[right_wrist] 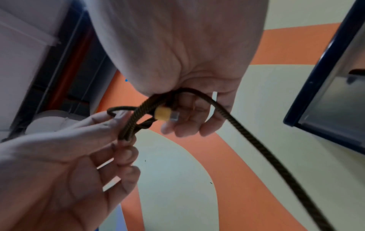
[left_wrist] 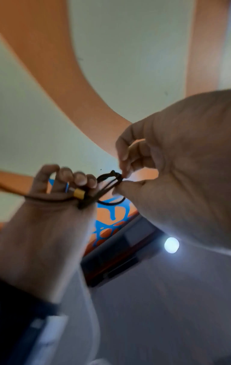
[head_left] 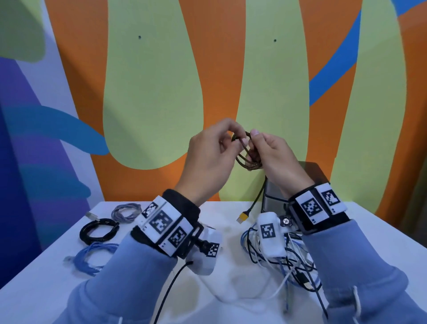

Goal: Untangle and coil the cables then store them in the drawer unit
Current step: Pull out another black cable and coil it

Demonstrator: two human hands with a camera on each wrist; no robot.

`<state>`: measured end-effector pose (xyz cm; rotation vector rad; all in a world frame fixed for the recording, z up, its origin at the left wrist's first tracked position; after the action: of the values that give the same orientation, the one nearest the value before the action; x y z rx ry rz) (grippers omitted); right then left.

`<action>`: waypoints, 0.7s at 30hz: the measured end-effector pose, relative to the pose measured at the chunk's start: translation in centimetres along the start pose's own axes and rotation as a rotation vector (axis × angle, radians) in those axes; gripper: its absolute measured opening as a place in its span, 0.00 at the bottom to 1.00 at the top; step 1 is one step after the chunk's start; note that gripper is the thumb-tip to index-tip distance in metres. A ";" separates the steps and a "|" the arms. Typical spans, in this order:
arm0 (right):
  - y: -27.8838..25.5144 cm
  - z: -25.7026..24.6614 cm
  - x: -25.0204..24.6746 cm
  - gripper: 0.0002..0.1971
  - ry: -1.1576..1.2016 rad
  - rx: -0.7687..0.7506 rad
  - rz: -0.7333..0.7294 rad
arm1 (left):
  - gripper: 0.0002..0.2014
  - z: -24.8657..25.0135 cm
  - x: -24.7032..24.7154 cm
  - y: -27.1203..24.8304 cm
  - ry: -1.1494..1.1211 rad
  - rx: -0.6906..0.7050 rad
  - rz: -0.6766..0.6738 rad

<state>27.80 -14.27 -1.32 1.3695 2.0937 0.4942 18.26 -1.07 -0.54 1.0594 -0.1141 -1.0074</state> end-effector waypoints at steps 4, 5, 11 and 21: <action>-0.1 0.4 -0.7 0.21 -0.006 0.057 0.041 | 0.03 -0.1 -2.2 0.4 -0.621 -0.286 0.092; -0.3 0.4 -1.0 0.20 0.034 0.084 0.048 | 0.03 -0.2 -2.9 0.5 -0.651 -0.300 0.101; -0.5 -0.9 -1.4 0.19 0.316 0.102 0.035 | 0.04 -1.8 -4.3 0.7 -0.127 -0.178 0.085; -0.6 -2.0 -0.1 0.19 0.574 0.060 -0.039 | 0.04 -2.7 -3.0 0.5 0.393 0.011 0.187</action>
<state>26.13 -14.62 -0.15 1.3231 2.5980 0.8984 18.29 3.02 -0.46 1.2145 0.1013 -0.6177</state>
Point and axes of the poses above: each hand's wrist, its own y-axis towards the middle knuckle, its own x-axis out of the palm, z = x × y, the point moved 2 cm from there along y, towards the middle knuckle, and after that the axes turned 5 degrees about -z, right-handed, at the moved point
